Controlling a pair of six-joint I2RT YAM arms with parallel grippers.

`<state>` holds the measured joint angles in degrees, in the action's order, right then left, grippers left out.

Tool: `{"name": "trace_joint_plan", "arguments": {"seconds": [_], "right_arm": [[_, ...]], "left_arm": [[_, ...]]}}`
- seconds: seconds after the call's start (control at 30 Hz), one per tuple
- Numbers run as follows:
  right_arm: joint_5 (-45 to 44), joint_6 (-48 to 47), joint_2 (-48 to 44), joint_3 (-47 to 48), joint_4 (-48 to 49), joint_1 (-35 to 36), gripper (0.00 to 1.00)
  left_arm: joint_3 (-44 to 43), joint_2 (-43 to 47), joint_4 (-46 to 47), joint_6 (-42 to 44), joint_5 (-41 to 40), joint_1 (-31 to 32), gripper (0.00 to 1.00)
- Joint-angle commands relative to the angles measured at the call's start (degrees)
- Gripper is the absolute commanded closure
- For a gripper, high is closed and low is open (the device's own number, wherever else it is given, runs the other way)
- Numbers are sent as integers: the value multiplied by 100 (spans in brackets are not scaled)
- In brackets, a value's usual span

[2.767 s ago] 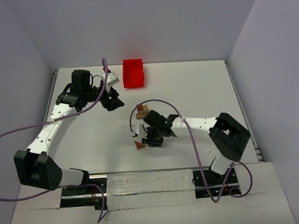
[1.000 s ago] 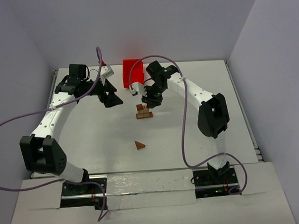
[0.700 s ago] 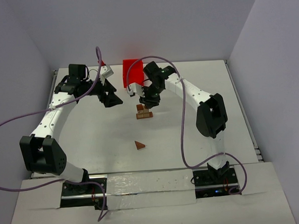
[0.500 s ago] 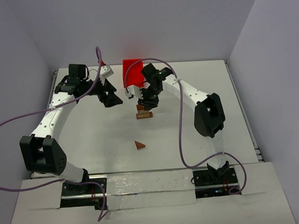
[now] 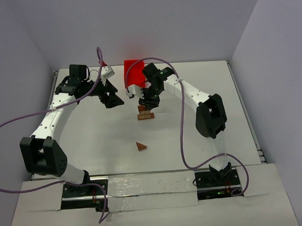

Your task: Build the wood block tower

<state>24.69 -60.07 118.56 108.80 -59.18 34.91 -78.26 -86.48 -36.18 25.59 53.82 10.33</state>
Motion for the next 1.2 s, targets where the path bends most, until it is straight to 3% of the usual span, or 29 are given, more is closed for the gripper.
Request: {"name": "trace_joint_plan", "arguments": {"seconds": [0.0,1.17], "right_arm": [[9,13,76,308,16,39,73],[-59,4,134,280,-5,77,44]], "left_arm": [[-123,52,212,-45,155,-31,1],[-111,63,210,-28,135,-31,1]]}}
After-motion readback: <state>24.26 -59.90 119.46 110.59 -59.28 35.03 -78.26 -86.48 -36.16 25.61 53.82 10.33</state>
